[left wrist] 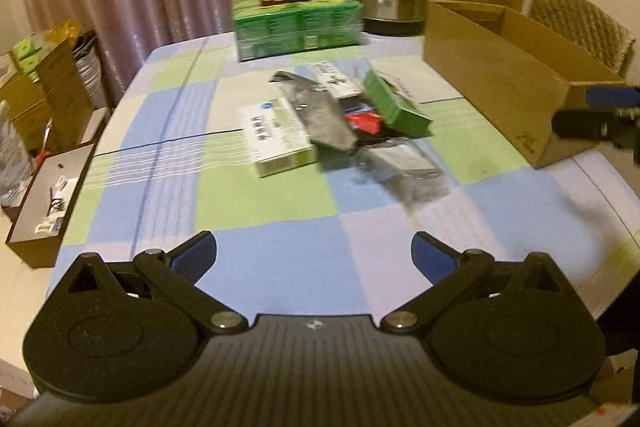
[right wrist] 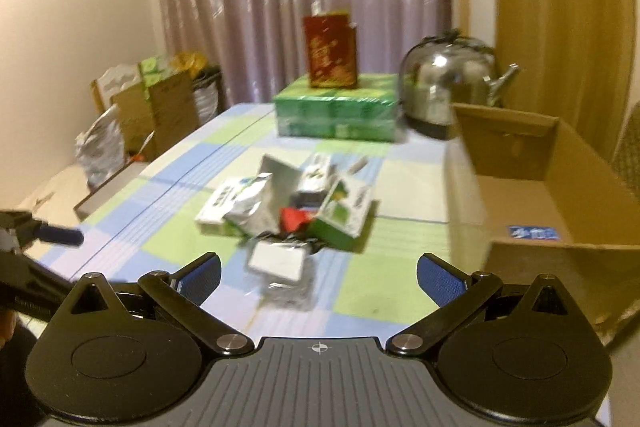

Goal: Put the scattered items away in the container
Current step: 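Return both tools to the remaining items on the table, then grasp the clear bag with white pad with the right tool while the left tool grasps the black cable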

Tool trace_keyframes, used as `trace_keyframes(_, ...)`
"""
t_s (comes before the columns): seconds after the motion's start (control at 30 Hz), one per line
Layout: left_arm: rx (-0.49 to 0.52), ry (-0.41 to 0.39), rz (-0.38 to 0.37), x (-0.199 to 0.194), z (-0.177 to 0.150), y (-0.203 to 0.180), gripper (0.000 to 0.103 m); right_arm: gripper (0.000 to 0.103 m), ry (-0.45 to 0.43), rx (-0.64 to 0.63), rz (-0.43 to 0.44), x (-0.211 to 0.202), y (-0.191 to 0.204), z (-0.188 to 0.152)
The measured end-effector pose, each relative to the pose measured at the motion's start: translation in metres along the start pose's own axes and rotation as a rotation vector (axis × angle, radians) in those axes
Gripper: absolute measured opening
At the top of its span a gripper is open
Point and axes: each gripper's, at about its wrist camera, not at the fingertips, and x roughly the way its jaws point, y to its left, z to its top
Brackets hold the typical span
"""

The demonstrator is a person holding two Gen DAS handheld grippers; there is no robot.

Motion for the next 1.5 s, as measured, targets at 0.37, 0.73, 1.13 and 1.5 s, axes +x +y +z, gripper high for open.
trace_keyframes(0.37, -0.052, 0.003, -0.007, 0.015, 0.000, 0.030, 0.102, 0.101, 0.108, -0.051, 0.019, 0.059, 0.019, -0.019)
trace_keyframes(0.73, -0.051, 0.016, -0.017, 0.043, 0.009, 0.041, 0.102, 0.101, 0.178, -0.045, 0.037, 0.111, 0.023, -0.030)
trace_keyframes(1.13, -0.043, 0.036, -0.028, 0.074, 0.014, 0.052, 0.102, 0.089, 0.190, -0.026, 0.032, 0.149, 0.019, -0.027)
trace_keyframes(1.5, -0.046, 0.045, -0.048, 0.088, 0.015, 0.047, 0.102, 0.060, 0.205, -0.024, 0.039, 0.161, 0.018, -0.027)
